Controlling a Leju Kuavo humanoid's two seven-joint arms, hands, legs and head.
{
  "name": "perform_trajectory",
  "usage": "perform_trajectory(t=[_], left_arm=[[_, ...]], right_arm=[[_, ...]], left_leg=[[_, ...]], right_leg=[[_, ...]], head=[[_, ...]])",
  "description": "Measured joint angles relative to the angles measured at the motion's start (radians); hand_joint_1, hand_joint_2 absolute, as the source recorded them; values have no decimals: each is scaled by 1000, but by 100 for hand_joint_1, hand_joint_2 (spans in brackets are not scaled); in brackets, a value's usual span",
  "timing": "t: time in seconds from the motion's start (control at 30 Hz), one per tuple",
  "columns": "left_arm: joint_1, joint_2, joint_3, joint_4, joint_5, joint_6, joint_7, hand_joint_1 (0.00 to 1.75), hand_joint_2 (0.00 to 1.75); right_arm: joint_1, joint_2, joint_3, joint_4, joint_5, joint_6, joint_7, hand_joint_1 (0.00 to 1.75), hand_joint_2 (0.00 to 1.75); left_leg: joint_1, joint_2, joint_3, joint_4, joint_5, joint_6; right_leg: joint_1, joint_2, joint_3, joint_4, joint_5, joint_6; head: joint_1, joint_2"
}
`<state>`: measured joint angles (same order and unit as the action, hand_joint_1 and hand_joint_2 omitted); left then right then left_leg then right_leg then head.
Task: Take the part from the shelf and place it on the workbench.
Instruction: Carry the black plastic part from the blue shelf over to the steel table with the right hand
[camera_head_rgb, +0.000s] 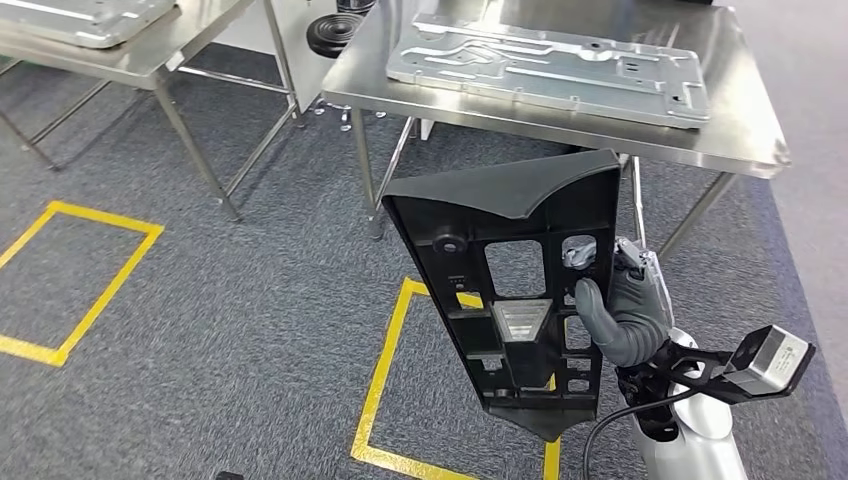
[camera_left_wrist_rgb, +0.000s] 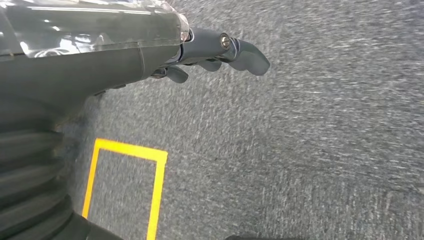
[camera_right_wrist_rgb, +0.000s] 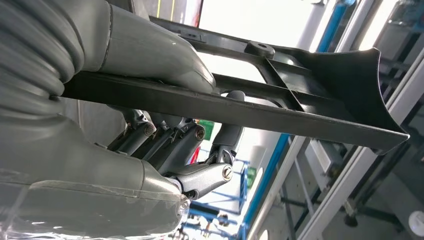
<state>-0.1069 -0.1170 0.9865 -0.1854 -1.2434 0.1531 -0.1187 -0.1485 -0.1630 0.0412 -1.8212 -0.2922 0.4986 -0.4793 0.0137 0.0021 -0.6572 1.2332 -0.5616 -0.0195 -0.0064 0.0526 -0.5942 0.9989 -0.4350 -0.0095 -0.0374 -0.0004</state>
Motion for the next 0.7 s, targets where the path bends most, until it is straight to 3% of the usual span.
perform_trajectory(t=[0.03,0.1,0.13,0.2,0.23,0.3,0.37,0.43,0.47,0.5,0.57,0.6,0.63,0.7], left_arm=[[0,1,0,0,-1,-2,4,0,175],[1,3,0,0,-3,-5,10,0,175],[2,3,0,0,-4,-6,13,0,175],[3,3,0,0,-6,-7,19,0,175],[3,3,0,0,-8,-7,21,0,175],[3,3,0,0,-13,-8,24,0,175],[7,5,0,0,-16,-9,29,0,175],[11,5,0,0,-18,-11,34,0,175],[12,6,0,0,-18,-12,36,0,175],[13,6,0,0,-19,-12,37,0,175],[12,6,0,0,-22,-15,39,0,175],[13,6,0,0,-24,-17,39,0,175],[13,6,0,0,-26,-18,40,0,175],[12,6,-1,0,-29,-21,40,0,175]], right_arm=[[0,0,0,0,0,0,0,175,175],[-1,2,0,0,0,0,-2,175,175],[-1,2,1,0,0,0,-2,175,175],[-2,2,1,0,0,0,-3,175,175],[-1,2,1,0,0,0,-4,175,175],[-2,3,1,0,0,0,-5,175,175],[-2,3,2,0,0,-1,-6,175,175],[3,4,2,0,0,-2,-6,175,175],[5,4,2,0,0,-2,-6,175,175],[6,4,2,0,0,-2,-6,175,175],[6,4,2,-1,0,-3,-7,175,175],[6,4,2,-1,0,-3,-9,175,175],[7,4,2,-2,0,-4,-11,175,175],[13,3,2,-6,0,-8,-14,175,175]], left_leg=[[3,-13,27,-72,40,-1],[7,-42,71,-178,82,4],[7,-50,79,-199,85,9],[5,-39,80,-202,86,24],[5,-31,81,-205,89,31],[8,-13,83,-212,94,44],[6,5,83,-214,93,50],[4,26,82,-214,91,52],[3,37,83,-214,90,51],[3,47,85,-214,88,50],[0,64,92,-213,83,44],[-2,72,95,-213,80,40],[-4,80,97,-213,78,35],[-6,98,104,-216,73,24]], right_leg=[[-1,11,0,5,-3,4],[-1,31,-6,18,-9,14],[-1,39,-10,20,-9,20],[-2,54,-15,17,-5,33],[-2,50,-17,20,-7,37],[-1,13,-41,72,-40,46],[-3,-32,-102,201,-106,53],[-6,-45,-154,306,-140,58],[-6,-48,-153,306,-130,57],[-6,-53,-130,263,-102,55],[2,-88,-49,113,-40,42],[7,-104,-19,55,-22,35],[12,-115,-3,23,-16,28],[17,-102,-1,12,-17,19]], head=[[0,0],[0,0],[0,0],[0,0],[0,0],[0,0],[0,0],[0,0],[0,0],[0,0],[0,0],[0,0],[0,0],[0,0]])
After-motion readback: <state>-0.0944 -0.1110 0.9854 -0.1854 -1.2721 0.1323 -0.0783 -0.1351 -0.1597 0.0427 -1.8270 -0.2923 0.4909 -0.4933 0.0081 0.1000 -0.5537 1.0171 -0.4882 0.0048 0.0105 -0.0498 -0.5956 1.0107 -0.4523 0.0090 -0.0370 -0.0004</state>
